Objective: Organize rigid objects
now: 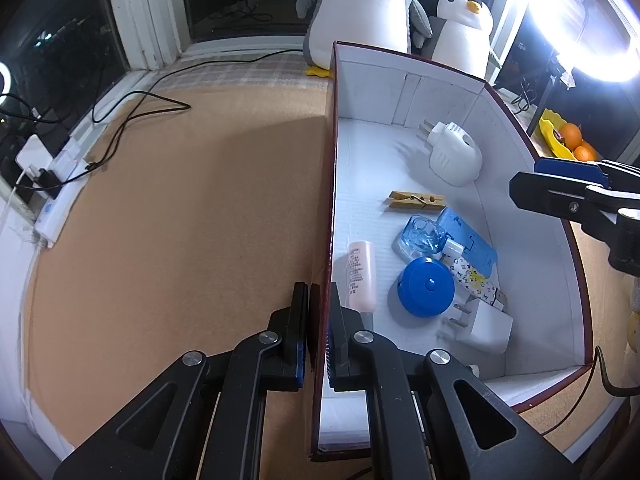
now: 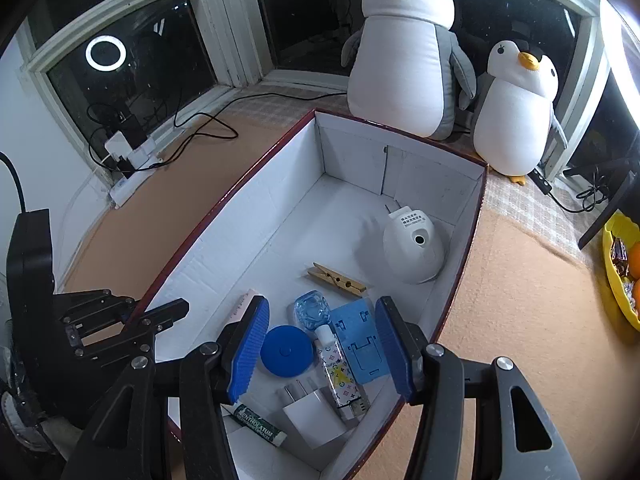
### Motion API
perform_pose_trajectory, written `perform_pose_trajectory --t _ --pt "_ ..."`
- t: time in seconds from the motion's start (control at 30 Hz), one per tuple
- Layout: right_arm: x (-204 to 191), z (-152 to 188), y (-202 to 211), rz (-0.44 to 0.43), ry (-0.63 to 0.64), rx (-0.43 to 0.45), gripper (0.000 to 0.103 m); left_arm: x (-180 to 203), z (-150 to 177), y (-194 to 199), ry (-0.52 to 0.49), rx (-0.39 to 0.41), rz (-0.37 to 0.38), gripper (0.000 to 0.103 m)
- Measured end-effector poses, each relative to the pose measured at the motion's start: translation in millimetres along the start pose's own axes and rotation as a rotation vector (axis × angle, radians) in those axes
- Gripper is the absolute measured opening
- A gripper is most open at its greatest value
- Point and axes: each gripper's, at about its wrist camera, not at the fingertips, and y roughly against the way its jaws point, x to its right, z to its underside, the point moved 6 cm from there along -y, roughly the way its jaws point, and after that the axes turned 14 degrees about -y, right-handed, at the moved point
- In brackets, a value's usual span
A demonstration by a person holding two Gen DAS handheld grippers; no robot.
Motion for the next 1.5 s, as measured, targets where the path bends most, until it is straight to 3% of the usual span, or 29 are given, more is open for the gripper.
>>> perform_pose_trajectory --t 0.57,0.7,1.27,1.47,1.5 --pt "23.3 10.8 34.7 -0.001 -0.065 0.068 0.051 0.4 -0.8 5.5 0.008 0.006 -0.004 0.006" --pt "29.6 15.4 46.6 0.0 -0.082 0.089 0.057 1.0 -1.8 9.7 0.0 0.012 -0.009 0.006" --pt "57.1 34.8 98.7 0.027 -0.159 0.183 0.066 -0.2 -7.4 48.3 -0.007 0.08 -0.032 0.006" --pt "67.0 39.5 118.4 0.073 -0.194 0.247 0.07 3.1 -14.4 68.8 -0.014 0.123 -0.026 0.007" --pt "67.8 39.8 122.9 0.094 -0.192 0.267 0.071 5.3 -16.6 72.6 -0.019 0.133 -0.027 0.012"
